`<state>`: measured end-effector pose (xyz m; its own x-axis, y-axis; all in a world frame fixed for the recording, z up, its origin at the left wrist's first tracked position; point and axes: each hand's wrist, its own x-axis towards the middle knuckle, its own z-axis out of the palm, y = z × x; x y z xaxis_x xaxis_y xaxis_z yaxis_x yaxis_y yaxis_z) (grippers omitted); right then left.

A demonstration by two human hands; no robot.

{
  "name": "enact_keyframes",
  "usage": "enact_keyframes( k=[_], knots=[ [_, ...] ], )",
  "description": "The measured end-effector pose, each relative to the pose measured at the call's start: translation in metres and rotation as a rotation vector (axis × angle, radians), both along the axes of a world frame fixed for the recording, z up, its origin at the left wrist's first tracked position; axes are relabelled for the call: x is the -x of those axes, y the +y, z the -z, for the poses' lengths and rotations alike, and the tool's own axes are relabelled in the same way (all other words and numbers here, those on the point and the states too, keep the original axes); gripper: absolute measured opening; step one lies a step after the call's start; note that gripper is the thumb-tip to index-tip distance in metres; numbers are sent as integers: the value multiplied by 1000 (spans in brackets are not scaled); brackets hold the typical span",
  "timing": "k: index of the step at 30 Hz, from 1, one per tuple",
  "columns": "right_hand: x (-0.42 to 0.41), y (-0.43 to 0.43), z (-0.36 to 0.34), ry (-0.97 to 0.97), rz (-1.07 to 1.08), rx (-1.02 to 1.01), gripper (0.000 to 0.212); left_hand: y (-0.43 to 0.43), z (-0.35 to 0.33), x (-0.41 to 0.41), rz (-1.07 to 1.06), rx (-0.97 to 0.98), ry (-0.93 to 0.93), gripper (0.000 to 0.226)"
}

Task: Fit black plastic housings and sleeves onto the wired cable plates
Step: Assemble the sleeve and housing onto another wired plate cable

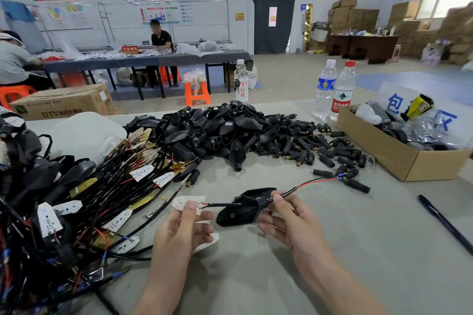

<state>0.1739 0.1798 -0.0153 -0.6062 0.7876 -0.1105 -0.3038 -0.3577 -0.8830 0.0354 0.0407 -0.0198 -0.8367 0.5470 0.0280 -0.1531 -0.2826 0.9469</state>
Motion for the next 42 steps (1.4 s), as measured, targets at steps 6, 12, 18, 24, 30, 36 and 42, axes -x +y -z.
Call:
enact_keyframes(
  k=[6, 12, 18, 24, 30, 36, 42],
  knots=[
    [0, 0, -3, 115, -66, 113, 12, 0, 5, -3, 10, 165, 188, 28],
    [4, -15, 0, 165, -164, 84, 22, 2, 3, -9, 39, 129, 220, 15],
    [4, -13, 0, 113, -114, 49, 21, 2, 7, -5, 21, 102, 195, 12],
    [4, -10, 1, 116, -105, 57, 25, 2, 10, -2, 36, 112, 226, 13],
    [6, -17, 4, 121, -164, 47, 26, 3, 12, -7, 41, 134, 293, 11],
    [7, -17, 4, 116, -160, 45, 19, 4, 9, -9, 28, 154, 322, 12],
    [7, -16, 5, 140, -136, 51, 17, 1, 4, -12, -130, 256, 531, 18]
  ],
)
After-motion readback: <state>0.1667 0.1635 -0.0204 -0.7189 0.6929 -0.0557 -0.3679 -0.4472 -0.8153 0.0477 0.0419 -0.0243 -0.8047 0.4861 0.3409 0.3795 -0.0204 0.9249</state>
